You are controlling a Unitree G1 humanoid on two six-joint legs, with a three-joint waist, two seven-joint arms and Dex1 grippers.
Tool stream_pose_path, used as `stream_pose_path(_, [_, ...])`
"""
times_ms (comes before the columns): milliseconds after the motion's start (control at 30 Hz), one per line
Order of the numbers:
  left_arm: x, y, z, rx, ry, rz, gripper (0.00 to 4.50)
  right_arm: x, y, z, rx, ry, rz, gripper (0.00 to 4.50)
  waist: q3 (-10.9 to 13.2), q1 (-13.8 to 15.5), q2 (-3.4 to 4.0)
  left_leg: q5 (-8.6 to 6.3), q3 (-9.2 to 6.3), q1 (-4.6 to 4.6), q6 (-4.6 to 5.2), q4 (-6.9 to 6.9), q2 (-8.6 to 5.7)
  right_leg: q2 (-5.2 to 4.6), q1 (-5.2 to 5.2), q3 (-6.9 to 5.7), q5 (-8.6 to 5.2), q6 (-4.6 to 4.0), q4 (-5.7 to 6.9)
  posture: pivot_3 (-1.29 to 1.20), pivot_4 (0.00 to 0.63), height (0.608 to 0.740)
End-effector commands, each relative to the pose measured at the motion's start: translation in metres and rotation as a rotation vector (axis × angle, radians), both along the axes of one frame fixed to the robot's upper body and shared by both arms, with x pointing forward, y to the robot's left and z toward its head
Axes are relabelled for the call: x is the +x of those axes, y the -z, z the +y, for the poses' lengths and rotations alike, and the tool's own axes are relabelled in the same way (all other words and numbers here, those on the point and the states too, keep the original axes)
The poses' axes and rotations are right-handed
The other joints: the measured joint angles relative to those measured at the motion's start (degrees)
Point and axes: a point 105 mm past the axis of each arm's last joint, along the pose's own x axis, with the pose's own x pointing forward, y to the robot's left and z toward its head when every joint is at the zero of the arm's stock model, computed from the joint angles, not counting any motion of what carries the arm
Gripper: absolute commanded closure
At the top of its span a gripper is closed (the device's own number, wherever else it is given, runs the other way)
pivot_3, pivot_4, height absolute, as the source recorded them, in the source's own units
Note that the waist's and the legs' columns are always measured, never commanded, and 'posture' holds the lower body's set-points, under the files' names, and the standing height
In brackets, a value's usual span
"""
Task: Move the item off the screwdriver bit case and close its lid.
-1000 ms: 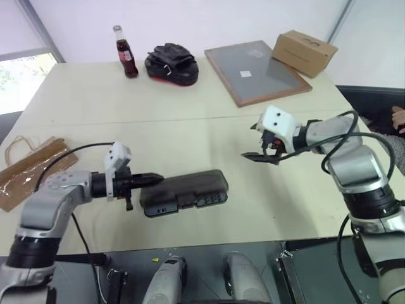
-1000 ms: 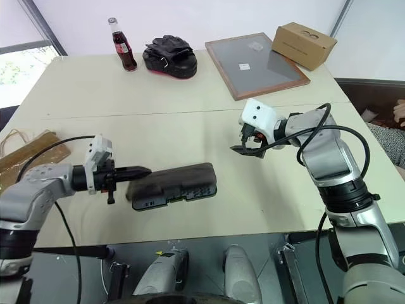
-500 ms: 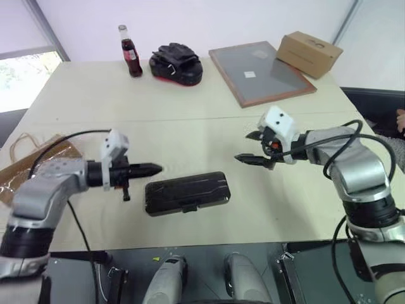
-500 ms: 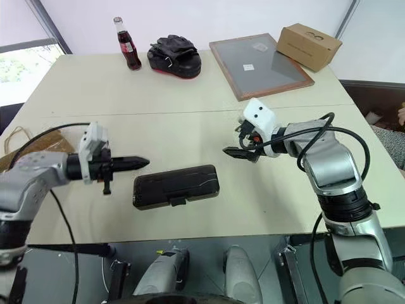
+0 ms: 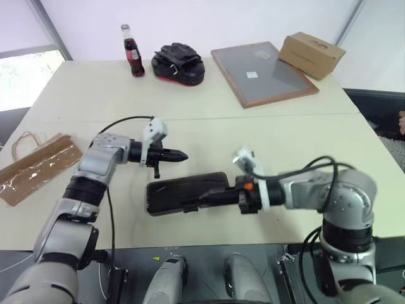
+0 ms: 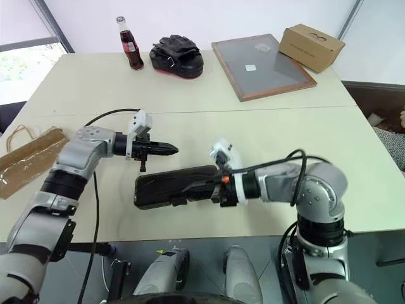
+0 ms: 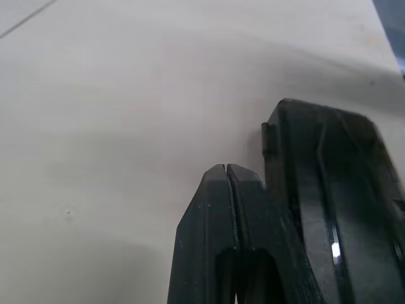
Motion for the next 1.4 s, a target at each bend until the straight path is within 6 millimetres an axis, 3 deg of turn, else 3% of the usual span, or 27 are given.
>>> stream_pose_path(33, [0.006, -0.004, -0.007, 0.025, 0.032, -0.047, 4.5, -0.004, 0.016, 0.012, -0.012, 0.043, 0.083, 4.47, 0.0, -0.2, 0.0, 0.0, 0.0, -0.01, 0.0, 0.0, 0.0, 0.0, -0.03, 0.01, 0.0, 0.0, 0.02, 0.0, 0.15, 0.74])
stream_pose_path(233, [0.006, 0.001, -0.016, 0.038, 0.071, -0.044, 4.5, 0.0, 0.05, 0.015, -0.124, 0.209, 0.177, 4.47, 0.0, -0.1, 0.0, 0.0, -0.01, -0.01, 0.01, 0.03, 0.0, 0.02, -0.03, 0.02, 0.0, 0.01, 0.05, 0.0, 0.15, 0.74])
stream_pose_path(333, [0.005, 0.004, -0.017, 0.054, 0.087, -0.049, 4.5, 0.003, 0.058, 0.015, -0.148, 0.283, 0.203, 4.47, 0.0, -0.1, -0.02, 0.0, -0.01, -0.01, 0.01, 0.03, 0.0, 0.02, -0.02, 0.02, 0.0, 0.01, 0.06, 0.0, 0.15, 0.74])
stream_pose_path(467, [0.0, 0.01, -0.019, 0.074, 0.115, -0.049, 4.5, 0.002, 0.057, 0.021, -0.139, 0.318, 0.213, 4.47, -0.1, -0.2, -0.03, 0.01, -0.02, 0.03, 0.02, 0.05, 0.01, 0.05, 0.0, 0.02, 0.0, 0.01, 0.09, 0.0, 0.15, 0.74])
stream_pose_path(867, [-0.027, 0.053, -0.016, 0.23, 0.258, -0.044, 4.5, 0.012, 0.047, 0.035, -0.112, 0.42, 0.196, 4.47, -0.1, -1.5, -0.01, 0.0, -0.08, 0.06, 0.03, 0.03, 0.06, 0.18, 0.01, 0.03, -0.01, 0.0, 0.14, 0.0, 0.15, 0.74])
stream_pose_path(1400, [-0.052, 0.08, -0.021, 0.257, 0.33, 0.024, 4.5, 0.033, 0.032, 0.036, -0.163, 0.496, 0.022, 4.47, -0.2, -1.9, 0.01, -0.01, -0.07, 0.21, 0.06, 0.0, 0.09, 0.25, 0.12, 0.07, -0.02, 0.0, 0.14, 0.0, 0.15, 0.74])
